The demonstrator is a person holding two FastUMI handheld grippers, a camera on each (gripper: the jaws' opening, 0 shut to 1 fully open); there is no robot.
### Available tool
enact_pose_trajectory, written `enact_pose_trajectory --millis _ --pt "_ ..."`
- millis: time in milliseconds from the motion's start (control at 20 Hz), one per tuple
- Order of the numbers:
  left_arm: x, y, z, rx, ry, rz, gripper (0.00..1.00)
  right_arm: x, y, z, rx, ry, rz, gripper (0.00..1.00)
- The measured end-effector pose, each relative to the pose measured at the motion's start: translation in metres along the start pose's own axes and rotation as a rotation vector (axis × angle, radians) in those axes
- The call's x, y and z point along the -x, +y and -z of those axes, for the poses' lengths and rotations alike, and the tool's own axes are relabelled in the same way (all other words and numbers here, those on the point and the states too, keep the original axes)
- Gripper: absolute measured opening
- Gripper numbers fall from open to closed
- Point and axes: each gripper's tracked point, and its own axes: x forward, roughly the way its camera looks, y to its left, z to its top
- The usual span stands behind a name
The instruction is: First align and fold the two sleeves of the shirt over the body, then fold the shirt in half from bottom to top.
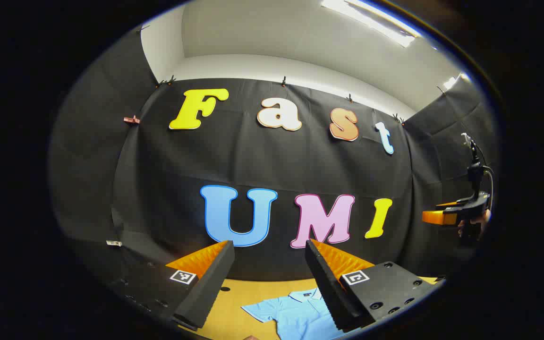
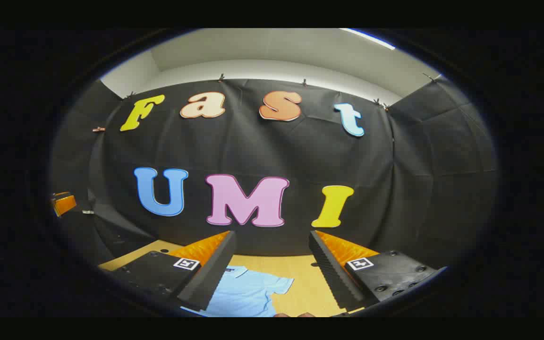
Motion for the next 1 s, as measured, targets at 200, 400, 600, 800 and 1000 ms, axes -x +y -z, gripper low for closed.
enact_pose_trajectory --millis 200,400,600,800,1000 --pt "0.006 -0.009 0.01 0.029 0.05 -0.01 0.96 0.01 0.0 0.02 -0.003 0.046 -0.012 0.97" --pt "0.004 -0.014 0.013 0.016 0.071 -0.036 0.96 0.018 -0.014 0.022 0.038 0.039 0.001 0.97" --pt "0.002 -0.019 0.018 0.007 0.091 -0.034 0.96 0.022 -0.02 0.022 0.027 0.043 0.001 0.95" --pt "-0.004 -0.019 0.018 0.01 0.094 -0.033 0.96 0.022 -0.03 0.018 0.044 0.036 0.012 0.95" --pt "-0.007 -0.018 0.016 0.0 0.09 -0.036 0.96 0.017 -0.035 0.025 0.05 0.065 0.015 0.97"
